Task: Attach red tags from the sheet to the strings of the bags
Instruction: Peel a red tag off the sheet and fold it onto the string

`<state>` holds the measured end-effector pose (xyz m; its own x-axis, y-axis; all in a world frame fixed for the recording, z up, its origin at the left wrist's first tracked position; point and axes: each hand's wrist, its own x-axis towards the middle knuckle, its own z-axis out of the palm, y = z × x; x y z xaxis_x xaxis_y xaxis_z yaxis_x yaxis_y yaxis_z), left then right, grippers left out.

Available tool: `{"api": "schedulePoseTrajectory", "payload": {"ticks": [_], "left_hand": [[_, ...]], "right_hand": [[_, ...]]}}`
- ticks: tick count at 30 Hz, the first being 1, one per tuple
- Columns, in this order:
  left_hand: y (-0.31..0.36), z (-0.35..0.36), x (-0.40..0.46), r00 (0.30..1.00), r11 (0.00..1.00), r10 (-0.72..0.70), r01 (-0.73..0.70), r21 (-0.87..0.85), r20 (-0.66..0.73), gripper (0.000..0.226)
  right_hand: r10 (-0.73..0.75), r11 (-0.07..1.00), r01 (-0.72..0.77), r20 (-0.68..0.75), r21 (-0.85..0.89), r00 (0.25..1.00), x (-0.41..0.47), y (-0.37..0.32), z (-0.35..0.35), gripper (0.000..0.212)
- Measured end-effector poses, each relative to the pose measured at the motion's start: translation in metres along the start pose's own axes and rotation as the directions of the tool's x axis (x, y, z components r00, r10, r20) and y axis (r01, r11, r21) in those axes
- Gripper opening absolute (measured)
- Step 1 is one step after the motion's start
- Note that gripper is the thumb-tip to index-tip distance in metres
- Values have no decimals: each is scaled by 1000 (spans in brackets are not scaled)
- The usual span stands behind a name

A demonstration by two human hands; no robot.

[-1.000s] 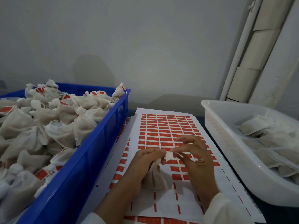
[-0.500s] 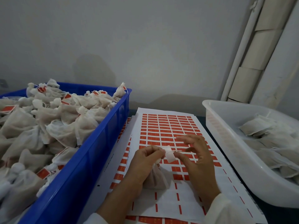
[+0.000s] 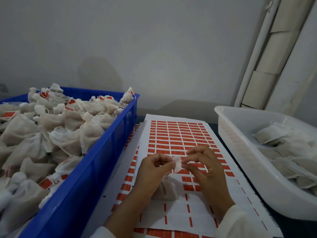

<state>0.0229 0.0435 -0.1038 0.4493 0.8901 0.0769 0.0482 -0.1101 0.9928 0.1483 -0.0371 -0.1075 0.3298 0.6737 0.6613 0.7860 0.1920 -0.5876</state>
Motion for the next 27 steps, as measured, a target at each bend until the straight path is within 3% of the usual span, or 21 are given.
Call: {"api": "schedulePoseTrajectory", "payload": {"ticks": [8, 12, 19, 27], "left_hand": [[0, 0, -1, 1000, 1000, 6, -6, -9, -8, 13], [1, 0, -1, 1000, 1000, 19, -19, -6, 1, 10], [1, 1, -3, 999, 1000, 30, -30, 2, 37, 4], [1, 1, -3, 999, 1000, 19, -19, 12, 31, 4]], "right_hand": [[-26, 999, 28, 45, -45, 999, -1, -3, 0, 14], [82, 997, -83, 100, 5, 992, -2, -3, 1, 0], [206, 962, -220, 99, 161, 974, -3, -5, 4, 18], [197, 964, -209, 84, 165, 977, -4, -4, 4, 9]]}}
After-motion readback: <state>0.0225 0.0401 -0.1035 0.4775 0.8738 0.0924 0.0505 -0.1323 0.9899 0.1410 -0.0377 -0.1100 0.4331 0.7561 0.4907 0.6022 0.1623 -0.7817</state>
